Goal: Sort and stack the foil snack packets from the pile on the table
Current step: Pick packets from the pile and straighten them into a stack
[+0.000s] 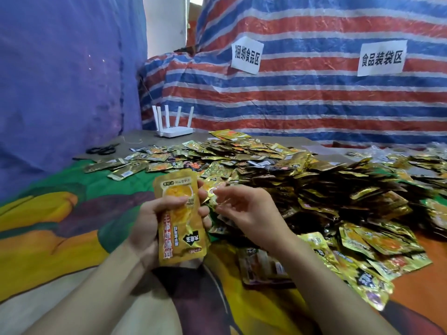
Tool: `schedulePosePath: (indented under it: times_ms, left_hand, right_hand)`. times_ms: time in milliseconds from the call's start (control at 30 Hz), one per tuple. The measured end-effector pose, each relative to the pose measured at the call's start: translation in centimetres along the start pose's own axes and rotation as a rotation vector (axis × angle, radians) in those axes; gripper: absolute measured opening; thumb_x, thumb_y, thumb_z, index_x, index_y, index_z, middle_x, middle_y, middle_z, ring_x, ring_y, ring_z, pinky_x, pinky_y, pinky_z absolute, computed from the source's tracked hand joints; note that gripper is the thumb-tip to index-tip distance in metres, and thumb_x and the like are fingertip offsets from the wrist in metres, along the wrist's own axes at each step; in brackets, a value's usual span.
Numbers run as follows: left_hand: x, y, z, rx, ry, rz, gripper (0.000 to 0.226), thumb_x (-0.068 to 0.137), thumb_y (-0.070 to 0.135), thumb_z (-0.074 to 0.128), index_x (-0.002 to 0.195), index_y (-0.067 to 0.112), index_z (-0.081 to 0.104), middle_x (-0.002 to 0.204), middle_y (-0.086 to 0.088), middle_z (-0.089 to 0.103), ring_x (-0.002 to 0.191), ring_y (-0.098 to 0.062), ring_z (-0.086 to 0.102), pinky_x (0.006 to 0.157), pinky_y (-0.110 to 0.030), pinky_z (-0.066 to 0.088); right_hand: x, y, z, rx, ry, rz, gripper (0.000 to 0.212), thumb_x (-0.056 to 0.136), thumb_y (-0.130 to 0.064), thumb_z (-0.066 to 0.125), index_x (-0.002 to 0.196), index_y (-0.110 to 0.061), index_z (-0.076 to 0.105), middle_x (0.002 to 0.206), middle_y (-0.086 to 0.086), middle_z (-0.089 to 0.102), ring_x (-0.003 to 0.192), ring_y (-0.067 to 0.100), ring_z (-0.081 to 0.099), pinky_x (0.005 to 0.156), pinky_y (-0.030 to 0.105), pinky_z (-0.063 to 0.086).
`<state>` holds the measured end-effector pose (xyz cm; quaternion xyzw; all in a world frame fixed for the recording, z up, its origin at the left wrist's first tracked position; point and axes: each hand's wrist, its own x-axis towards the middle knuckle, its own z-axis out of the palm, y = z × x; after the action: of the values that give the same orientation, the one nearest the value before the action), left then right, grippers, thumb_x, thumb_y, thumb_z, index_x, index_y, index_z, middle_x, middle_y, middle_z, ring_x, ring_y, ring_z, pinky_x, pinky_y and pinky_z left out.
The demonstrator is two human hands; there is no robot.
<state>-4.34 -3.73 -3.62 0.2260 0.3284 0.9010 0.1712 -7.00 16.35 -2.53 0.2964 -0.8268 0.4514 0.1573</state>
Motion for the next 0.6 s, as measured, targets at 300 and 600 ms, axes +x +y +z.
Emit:
schedulePosePath:
  times_ms: [300,600]
  left_hand:
    - [-0.2,0.3,0.1,0.004,0.012,0.017,0.044,0.076,0.005,0.066,0.120,0.006,0.059,0.096,-0.008,0.061,0.075,-0.022,0.061,0.073,-0.039,0.055]
    - [-0.4,0.4,0.0,-0.103,-0.175,-0.183,0.042,0.094,0.001,0.038,0.135,0.002,0.044,0.107,-0.017,0.061,0.090,-0.028,0.061,0.088,-0.043,0.046]
  right_hand:
    - [-0.3,-1.2,-0.2,0.418,-0.064,0.155,0.019,0.097,-0.007,0.063,0.113,-0.012,0.071,0.101,0.017,0.073,0.087,0.028,0.069,0.078,0.045,0.060]
    - [-0.7,-1.8,1.1,0.625,-0.174,0.254,0.013,0.097,-0.004,0.064,0.100,0.007,0.069,0.099,0.023,0.075,0.083,0.032,0.067,0.077,0.043,0.051]
